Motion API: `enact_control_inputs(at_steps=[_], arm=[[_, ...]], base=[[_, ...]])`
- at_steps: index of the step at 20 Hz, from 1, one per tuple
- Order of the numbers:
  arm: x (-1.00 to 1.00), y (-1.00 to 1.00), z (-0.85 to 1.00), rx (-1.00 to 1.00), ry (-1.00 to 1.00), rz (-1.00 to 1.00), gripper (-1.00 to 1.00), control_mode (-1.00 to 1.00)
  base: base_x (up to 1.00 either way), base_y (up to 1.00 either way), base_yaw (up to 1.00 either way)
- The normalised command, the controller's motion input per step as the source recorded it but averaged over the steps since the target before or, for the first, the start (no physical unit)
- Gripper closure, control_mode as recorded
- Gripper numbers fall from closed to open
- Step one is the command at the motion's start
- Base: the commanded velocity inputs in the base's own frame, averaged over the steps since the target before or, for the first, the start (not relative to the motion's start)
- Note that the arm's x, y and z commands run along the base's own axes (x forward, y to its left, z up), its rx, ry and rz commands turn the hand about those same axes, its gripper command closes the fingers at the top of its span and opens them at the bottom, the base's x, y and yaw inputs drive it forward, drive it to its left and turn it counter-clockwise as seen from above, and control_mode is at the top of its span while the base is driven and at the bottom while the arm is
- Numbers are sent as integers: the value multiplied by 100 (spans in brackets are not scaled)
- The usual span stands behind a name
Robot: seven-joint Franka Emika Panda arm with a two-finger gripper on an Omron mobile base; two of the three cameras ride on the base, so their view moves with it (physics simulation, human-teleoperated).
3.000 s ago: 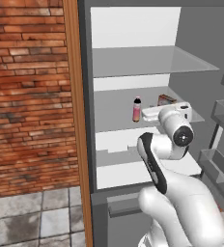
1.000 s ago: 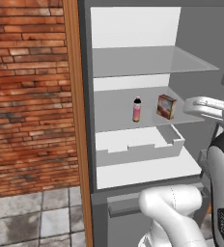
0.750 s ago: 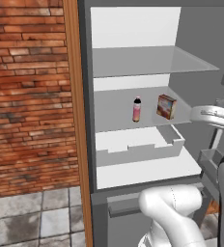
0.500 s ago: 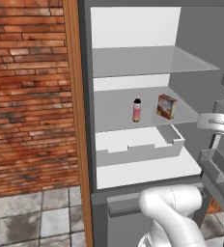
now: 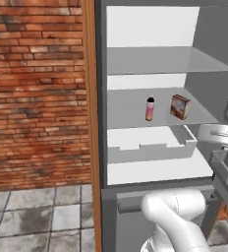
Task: Place the ketchup and mustard from the counter to the top shelf of the fridge. If the existing items in the fridge are on the top shelf, move them to other shelves.
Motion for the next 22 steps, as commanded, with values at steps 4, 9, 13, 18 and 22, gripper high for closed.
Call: enact_control_inputs(at_steps=[4, 9, 13, 18, 22], arm=[[0, 0, 0, 0, 0, 0, -100, 100], [0, 0, 0, 0, 0, 0, -100, 100], [0, 0, 0, 0, 0, 0, -100, 100], [0, 0, 0, 0, 0, 0, -100, 100], [0, 0, 0, 0, 0, 0, -100, 100]], base=[[-21, 39, 84], [-2, 29, 100], [7, 23, 95], [50, 40, 78], [57, 43, 76]])
